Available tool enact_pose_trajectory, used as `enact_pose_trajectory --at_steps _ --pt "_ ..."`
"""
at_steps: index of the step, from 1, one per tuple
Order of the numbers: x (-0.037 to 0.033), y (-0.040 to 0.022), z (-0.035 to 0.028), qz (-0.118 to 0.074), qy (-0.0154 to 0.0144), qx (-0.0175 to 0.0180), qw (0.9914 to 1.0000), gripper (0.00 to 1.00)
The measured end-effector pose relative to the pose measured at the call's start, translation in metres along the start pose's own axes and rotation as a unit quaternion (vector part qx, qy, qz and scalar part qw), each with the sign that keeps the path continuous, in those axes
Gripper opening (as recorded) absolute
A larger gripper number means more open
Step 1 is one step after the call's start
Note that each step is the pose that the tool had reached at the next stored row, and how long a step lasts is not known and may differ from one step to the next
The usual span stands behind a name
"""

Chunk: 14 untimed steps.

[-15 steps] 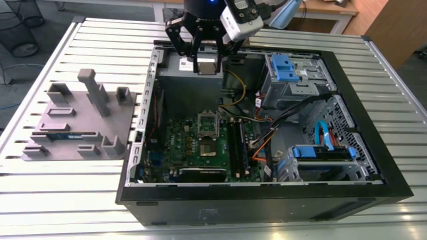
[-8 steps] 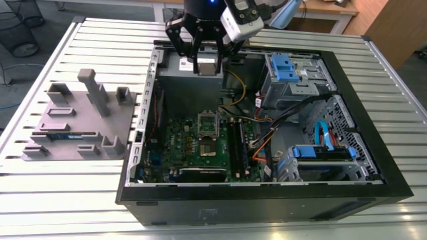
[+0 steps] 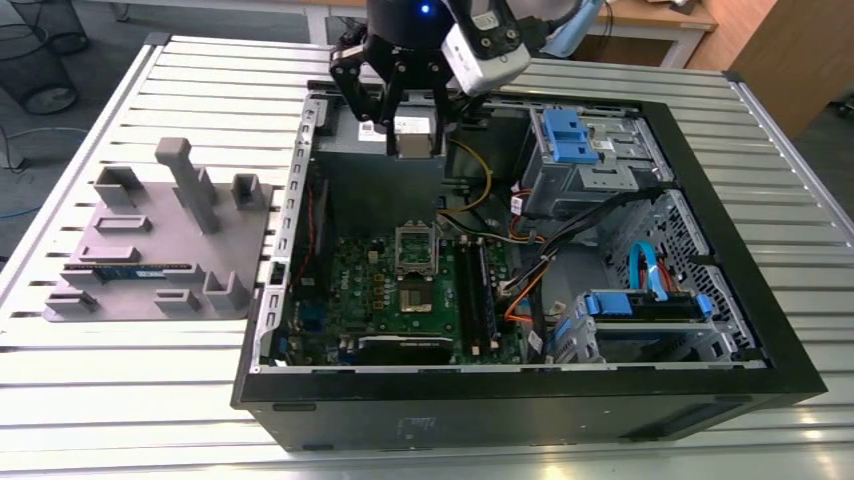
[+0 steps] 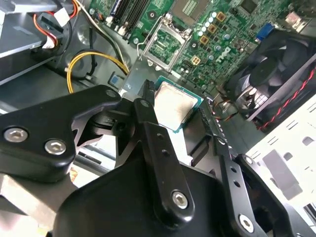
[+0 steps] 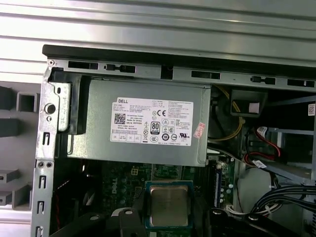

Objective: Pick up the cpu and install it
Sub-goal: 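Pick up the cpu and move it towards the insertion slot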

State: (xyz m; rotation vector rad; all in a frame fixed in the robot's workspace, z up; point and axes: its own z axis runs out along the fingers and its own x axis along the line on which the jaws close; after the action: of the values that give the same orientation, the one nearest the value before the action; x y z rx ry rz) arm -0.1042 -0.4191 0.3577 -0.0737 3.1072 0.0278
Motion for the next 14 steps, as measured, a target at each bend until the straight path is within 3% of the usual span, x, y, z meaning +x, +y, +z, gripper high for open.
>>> enact_pose_trajectory --at_steps 9,14 --pt "0.0007 -0.014 0.0017 0.0 -0.0001 -0.0007 1.0 0.47" --pt "0.0012 -0.02 0.008 0.0 -0.0004 -0.0032 0.99999 0.47"
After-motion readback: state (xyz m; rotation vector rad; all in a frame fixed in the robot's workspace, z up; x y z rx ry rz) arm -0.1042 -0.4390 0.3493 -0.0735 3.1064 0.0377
